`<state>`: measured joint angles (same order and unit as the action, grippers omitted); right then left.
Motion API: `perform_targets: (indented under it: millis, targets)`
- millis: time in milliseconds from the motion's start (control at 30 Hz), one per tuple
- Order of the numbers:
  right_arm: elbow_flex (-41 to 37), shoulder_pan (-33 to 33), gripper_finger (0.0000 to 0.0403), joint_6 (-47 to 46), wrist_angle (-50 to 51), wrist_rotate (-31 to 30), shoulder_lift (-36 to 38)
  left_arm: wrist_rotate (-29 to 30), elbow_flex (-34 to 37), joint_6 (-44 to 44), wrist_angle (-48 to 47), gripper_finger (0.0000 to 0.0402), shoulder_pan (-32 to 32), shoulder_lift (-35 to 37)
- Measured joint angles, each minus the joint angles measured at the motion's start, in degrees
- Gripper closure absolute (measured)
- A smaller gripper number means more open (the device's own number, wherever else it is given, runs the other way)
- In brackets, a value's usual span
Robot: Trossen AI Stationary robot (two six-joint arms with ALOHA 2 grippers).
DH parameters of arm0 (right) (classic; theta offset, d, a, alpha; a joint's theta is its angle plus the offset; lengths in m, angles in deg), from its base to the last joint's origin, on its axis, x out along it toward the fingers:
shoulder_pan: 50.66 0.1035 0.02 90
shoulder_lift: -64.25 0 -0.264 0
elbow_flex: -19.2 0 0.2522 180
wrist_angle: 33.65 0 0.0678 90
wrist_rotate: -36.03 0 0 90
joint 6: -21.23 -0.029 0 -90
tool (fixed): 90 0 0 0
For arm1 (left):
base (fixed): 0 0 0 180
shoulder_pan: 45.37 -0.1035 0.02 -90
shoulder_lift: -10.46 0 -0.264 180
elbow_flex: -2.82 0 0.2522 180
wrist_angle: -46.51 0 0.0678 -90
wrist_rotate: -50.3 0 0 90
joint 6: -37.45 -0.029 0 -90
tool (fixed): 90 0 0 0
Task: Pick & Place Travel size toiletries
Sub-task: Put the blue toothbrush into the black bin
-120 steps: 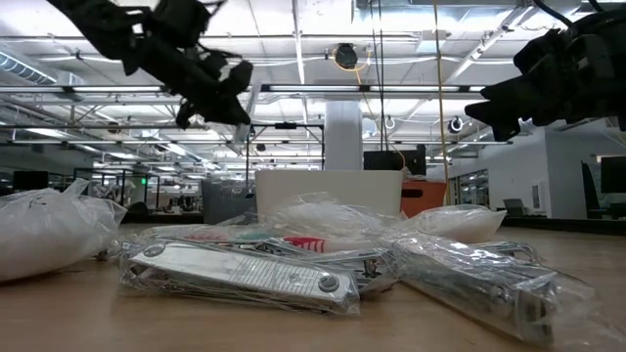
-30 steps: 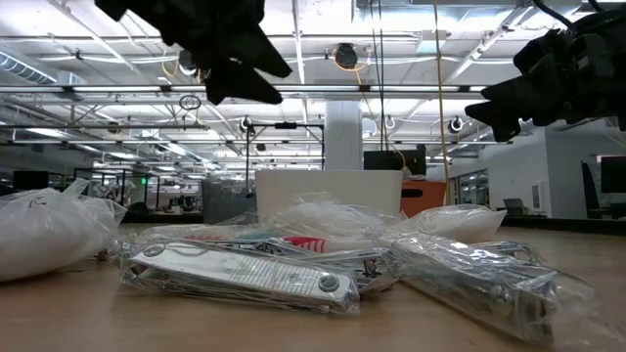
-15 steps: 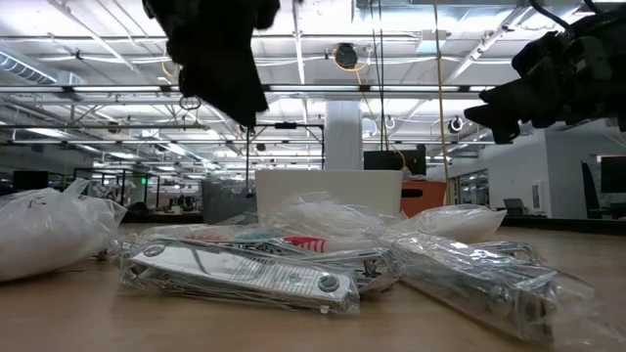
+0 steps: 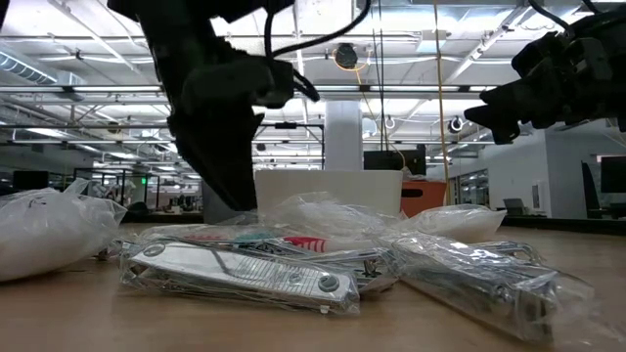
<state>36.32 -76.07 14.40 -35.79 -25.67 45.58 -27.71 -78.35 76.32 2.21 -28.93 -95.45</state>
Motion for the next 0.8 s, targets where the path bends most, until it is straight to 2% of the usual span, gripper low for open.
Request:
perform_targets:
  millis: [800]
  targets:
    - [0.0, 0.0, 0.0195, 0.0, 0.3, 0.0, -0.1, -0.2, -0.1, 0.8, -0.7, 0.0229, -0.9, -5.8]
